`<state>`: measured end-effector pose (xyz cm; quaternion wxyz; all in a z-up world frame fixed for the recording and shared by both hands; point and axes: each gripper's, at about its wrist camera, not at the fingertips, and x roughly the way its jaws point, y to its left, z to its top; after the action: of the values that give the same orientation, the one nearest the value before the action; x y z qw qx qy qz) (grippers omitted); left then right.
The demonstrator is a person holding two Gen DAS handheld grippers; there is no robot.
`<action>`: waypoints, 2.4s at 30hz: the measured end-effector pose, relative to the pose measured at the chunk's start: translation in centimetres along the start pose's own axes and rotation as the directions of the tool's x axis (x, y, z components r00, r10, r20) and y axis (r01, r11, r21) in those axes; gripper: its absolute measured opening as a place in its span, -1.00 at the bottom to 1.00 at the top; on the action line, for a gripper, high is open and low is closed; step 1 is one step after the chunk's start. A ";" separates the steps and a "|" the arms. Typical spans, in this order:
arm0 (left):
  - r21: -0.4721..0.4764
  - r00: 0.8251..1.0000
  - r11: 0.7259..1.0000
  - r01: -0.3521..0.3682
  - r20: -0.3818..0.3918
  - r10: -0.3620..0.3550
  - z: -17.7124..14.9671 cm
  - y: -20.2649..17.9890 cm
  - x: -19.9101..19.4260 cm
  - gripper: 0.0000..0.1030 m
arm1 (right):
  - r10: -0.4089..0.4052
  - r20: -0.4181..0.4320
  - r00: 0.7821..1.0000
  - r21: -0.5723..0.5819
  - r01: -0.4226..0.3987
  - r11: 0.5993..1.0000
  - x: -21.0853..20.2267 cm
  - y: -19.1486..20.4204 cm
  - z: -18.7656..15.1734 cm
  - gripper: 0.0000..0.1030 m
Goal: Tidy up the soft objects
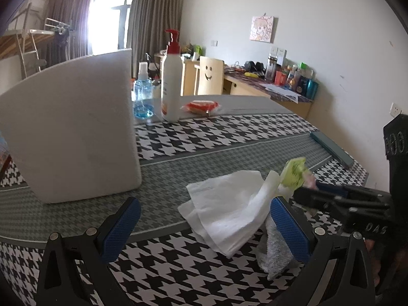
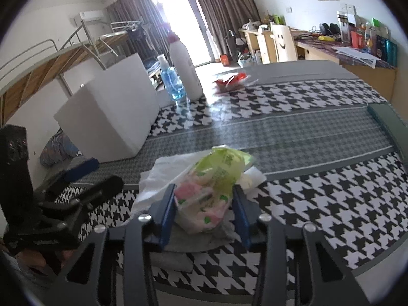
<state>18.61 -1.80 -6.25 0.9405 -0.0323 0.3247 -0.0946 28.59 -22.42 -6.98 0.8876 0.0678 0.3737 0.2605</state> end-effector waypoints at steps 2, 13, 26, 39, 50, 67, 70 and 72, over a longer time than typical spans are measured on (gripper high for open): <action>-0.001 1.000 1.000 0.005 -0.014 -0.005 0.1 -0.1 0.3 0.98 | 0.001 0.013 1.000 0.004 -0.001 1.000 -0.4 -0.2 0.2 -0.09; -0.051 0.993 0.999 -0.007 -0.117 0.001 0.2 0.0 2.8 0.69 | -0.008 0.026 1.000 0.028 0.007 1.000 -0.6 -1.3 0.1 -0.09; 0.004 0.975 0.999 -0.035 -0.218 0.035 -0.3 -1.8 5.4 0.28 | -0.008 0.047 0.999 0.046 0.005 0.999 -1.4 -2.3 -0.3 -0.09; 0.041 0.977 0.999 -0.017 -0.211 0.025 -0.1 -2.1 5.6 -0.88 | 0.004 0.064 0.998 0.053 -0.008 0.999 -2.1 -2.5 -0.6 -0.09; 0.041 0.995 0.999 0.003 -0.101 0.001 1.0 -1.7 2.7 -0.88 | -0.001 0.077 0.997 0.029 -0.002 1.000 -2.5 -1.5 -0.3 -0.09; 0.062 0.998 0.998 0.016 -0.066 -0.012 1.6 -1.4 1.6 -0.67 | 0.004 0.090 0.996 -0.008 -0.003 1.000 -2.8 0.1 0.3 -0.09; 0.062 0.996 0.998 0.020 -0.094 -0.014 1.3 -1.5 2.4 0.16 | 0.001 0.079 0.997 -0.004 0.000 1.000 -2.5 0.0 0.2 -0.09; 0.062 0.995 0.998 0.023 -0.097 -0.017 1.1 -1.7 2.7 0.20 | 0.000 0.077 0.997 -0.001 0.000 1.000 -2.4 -0.1 0.1 -0.09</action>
<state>21.08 -3.96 -6.80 0.9232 -0.0013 0.3664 -0.1158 27.32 -23.71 -5.40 0.9014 0.0772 0.3392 0.2580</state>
